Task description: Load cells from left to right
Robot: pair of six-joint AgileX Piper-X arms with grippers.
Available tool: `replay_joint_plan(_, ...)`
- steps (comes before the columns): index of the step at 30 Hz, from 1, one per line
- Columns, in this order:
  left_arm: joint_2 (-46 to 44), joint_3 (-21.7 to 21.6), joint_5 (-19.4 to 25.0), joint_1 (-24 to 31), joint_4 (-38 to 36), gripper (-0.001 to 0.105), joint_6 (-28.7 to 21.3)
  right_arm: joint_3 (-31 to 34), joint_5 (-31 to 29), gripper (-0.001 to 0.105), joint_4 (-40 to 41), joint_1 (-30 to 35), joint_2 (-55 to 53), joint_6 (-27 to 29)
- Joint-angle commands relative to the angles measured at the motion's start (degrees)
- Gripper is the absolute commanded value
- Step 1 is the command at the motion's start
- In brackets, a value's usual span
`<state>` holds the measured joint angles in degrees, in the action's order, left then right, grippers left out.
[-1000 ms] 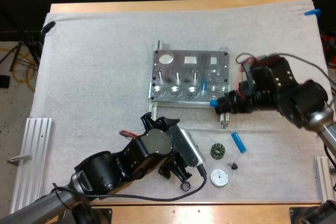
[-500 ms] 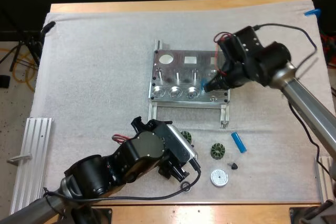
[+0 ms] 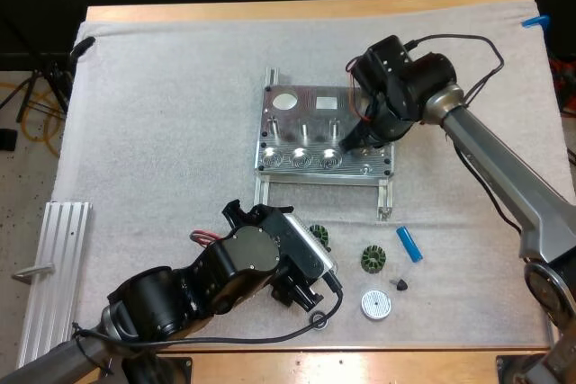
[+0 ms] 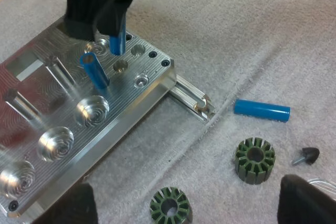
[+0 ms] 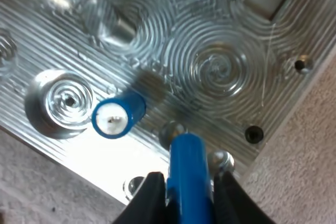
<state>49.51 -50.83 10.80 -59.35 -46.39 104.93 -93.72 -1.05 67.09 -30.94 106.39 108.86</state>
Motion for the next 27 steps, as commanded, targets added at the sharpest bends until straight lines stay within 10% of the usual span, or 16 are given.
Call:
replay_joint_plan(1,-0.4,-0.5,1.1,0.0,-0.1,0.069,0.7,-0.8,-0.1,0.000,0.2,0.0,-0.2,0.7)
replay_joint_plan(27,-0.4,-0.5,1.1,0.0,-0.1,0.069,0.7,-0.8,3.8,0.000,-0.2,0.0,3.1,0.7)
